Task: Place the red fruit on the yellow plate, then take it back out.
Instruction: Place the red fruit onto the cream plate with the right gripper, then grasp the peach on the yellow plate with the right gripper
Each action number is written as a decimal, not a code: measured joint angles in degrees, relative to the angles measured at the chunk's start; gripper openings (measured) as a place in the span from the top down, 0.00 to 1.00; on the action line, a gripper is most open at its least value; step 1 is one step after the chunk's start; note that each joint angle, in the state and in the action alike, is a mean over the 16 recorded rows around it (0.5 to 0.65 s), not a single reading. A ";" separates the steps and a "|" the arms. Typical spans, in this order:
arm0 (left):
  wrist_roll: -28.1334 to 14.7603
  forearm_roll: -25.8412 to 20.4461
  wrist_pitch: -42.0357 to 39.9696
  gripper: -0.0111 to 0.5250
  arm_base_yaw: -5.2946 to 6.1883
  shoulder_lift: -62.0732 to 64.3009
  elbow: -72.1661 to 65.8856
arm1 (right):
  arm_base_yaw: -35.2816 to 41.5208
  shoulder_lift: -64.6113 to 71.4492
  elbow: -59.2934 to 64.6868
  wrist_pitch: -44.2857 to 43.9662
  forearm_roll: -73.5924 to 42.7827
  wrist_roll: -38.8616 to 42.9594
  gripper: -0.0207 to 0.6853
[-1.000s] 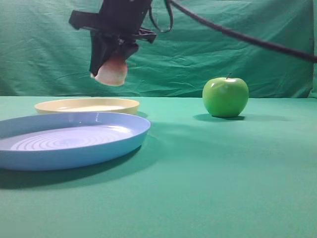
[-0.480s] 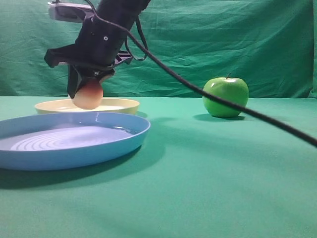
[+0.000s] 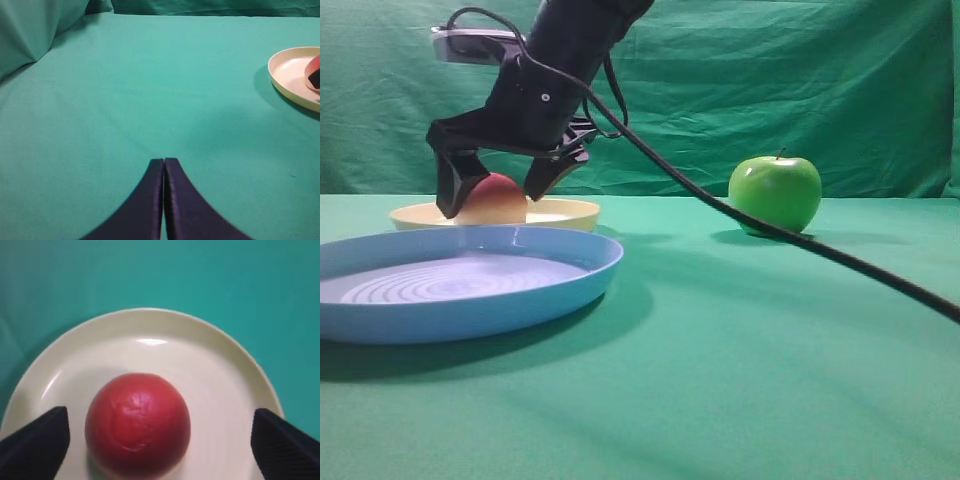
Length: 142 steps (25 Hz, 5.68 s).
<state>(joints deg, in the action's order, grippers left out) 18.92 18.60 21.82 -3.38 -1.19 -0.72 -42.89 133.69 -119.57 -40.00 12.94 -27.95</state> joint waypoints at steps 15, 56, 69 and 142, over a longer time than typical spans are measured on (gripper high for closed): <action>0.00 0.00 0.00 0.98 0.00 0.00 0.00 | 5.71 -22.49 0.24 -25.92 -5.44 16.55 0.87; 0.12 0.00 0.00 0.98 0.00 0.00 0.00 | 15.54 -101.51 77.60 -4.66 -22.17 37.37 0.97; 0.12 0.00 0.00 0.98 0.00 0.00 0.00 | 35.85 -124.22 104.87 16.22 -23.44 39.49 0.97; 0.02 0.00 0.00 0.98 0.00 0.00 0.00 | 23.63 -88.46 80.10 4.48 -10.06 26.54 0.97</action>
<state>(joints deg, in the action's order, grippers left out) 18.94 18.60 21.82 -3.38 -1.19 -0.72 -19.26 45.22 -39.47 -35.52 2.87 -1.41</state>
